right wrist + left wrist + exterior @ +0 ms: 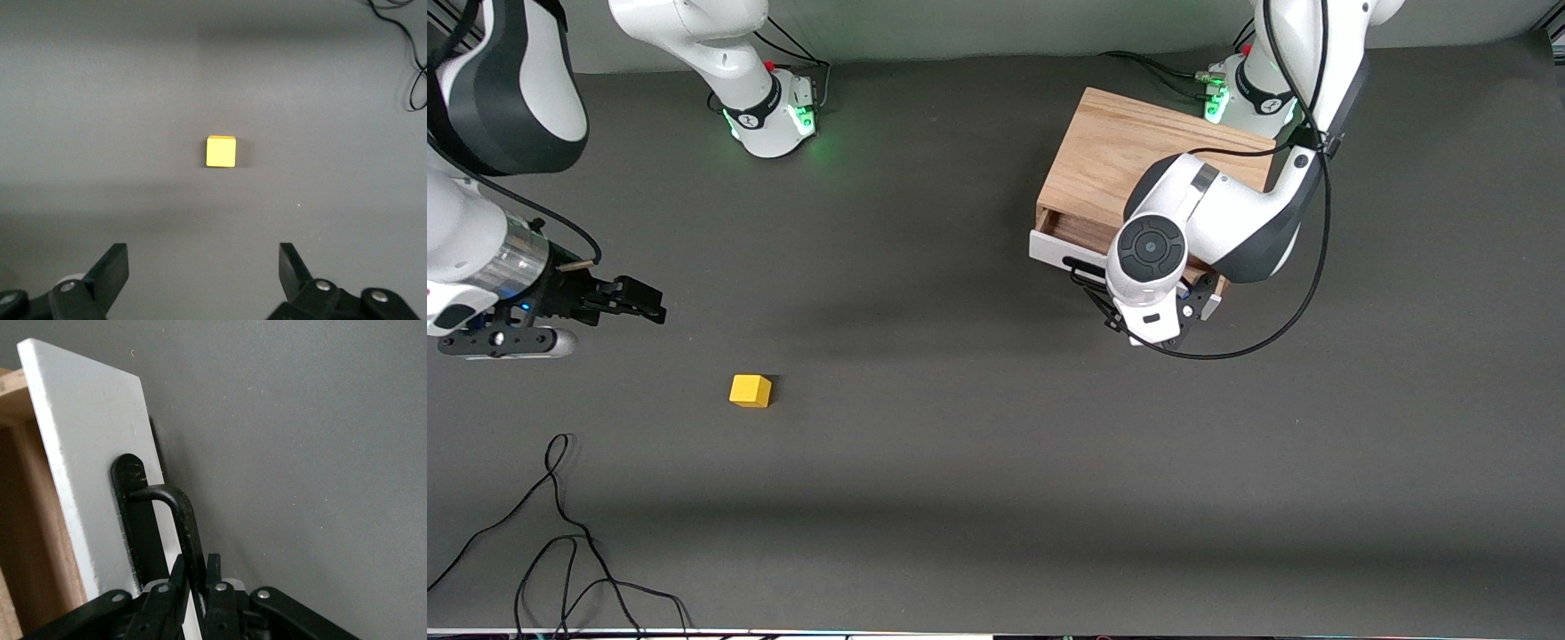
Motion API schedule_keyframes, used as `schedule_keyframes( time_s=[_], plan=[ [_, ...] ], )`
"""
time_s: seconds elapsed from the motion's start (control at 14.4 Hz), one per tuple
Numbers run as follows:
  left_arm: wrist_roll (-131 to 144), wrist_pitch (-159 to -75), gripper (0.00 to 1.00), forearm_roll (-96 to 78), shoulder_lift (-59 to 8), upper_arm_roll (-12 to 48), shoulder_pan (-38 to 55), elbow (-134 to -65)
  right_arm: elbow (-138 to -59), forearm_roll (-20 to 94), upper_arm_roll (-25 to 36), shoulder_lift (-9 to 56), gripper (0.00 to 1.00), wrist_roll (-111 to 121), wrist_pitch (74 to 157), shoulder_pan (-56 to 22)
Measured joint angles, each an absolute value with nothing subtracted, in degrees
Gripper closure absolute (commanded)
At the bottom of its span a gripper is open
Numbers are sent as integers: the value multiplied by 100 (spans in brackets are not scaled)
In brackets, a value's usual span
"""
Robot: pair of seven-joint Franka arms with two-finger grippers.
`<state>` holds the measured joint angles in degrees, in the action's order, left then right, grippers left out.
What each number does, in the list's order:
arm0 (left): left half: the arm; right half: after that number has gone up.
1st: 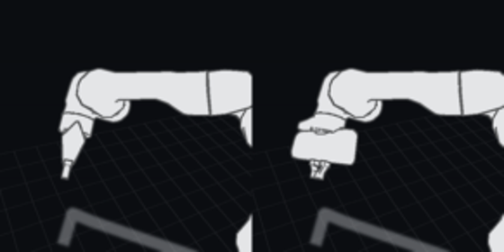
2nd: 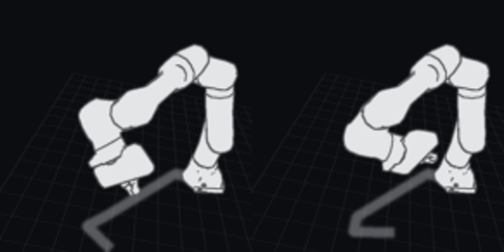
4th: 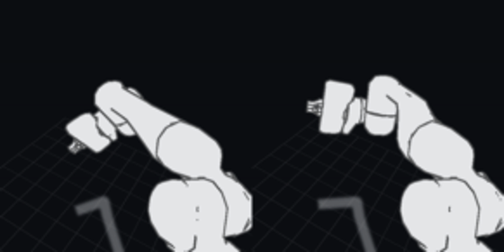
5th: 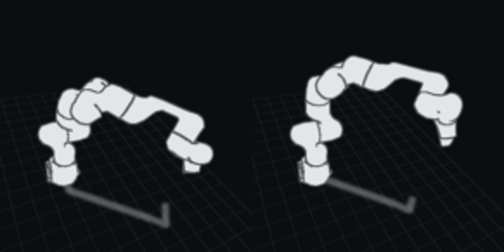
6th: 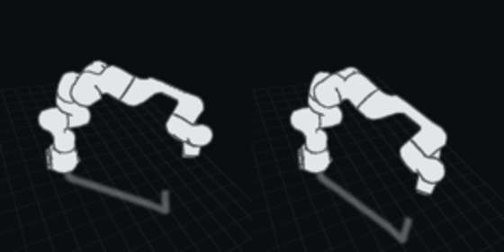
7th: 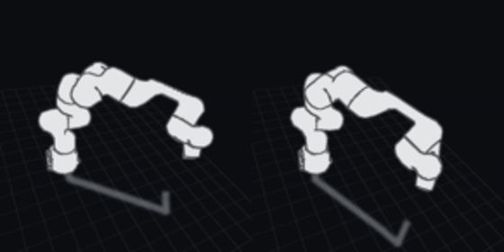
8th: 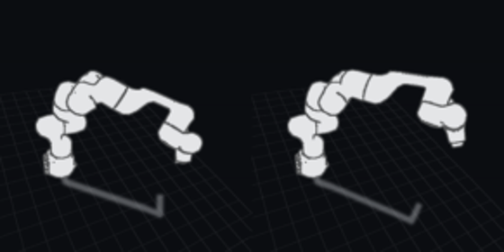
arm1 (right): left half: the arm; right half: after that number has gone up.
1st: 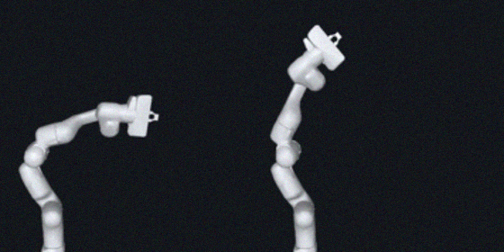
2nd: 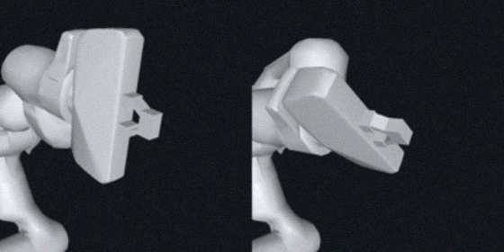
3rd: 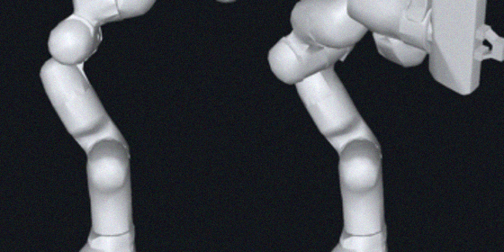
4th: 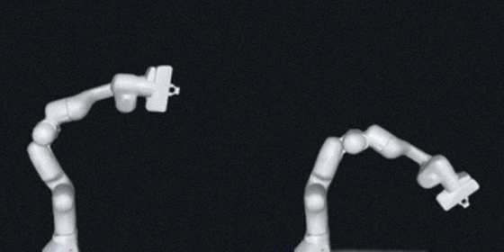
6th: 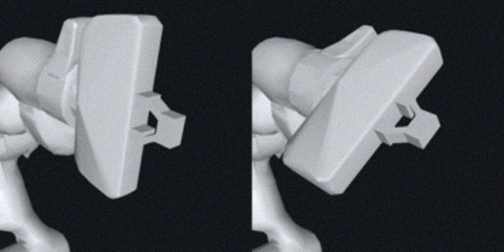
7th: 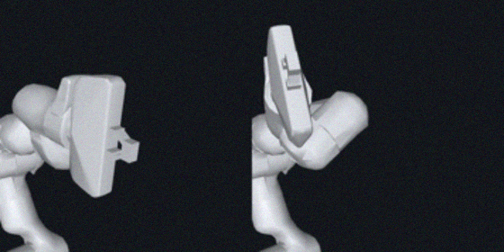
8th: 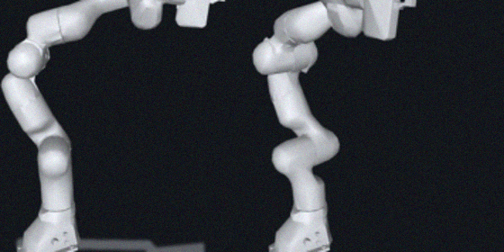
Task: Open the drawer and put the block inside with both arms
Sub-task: 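Pull the drawer open with the left gripper while the right gripper advances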
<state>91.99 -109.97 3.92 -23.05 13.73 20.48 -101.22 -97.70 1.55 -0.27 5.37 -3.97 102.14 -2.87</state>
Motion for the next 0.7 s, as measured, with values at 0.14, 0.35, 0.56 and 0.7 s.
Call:
schedule_keyframes(
  time_s=[0.14, 0.35, 0.56, 0.7],
  plan=[
    [9199, -11001, 100, 393, -2325, 1370, 2048, -10103, -9782, 155, -28, 601, 0, -397, 10328, -314],
    [9199, -11002, 100, 393, -2342, 1368, 2048, -10058, -9783, 155, -28, 659, 0, -398, 10405, -325],
    [9208, -11002, 100, 393, -2385, 1360, 2047, -9984, -9785, 155, -28, 679, 0, -398, 10469, -325],
    [9209, -10998, 100, 394, -2474, 1352, 2047, -9850, -9786, 155, -28, 682, 0, -398, 10469, -325]
  ],
)
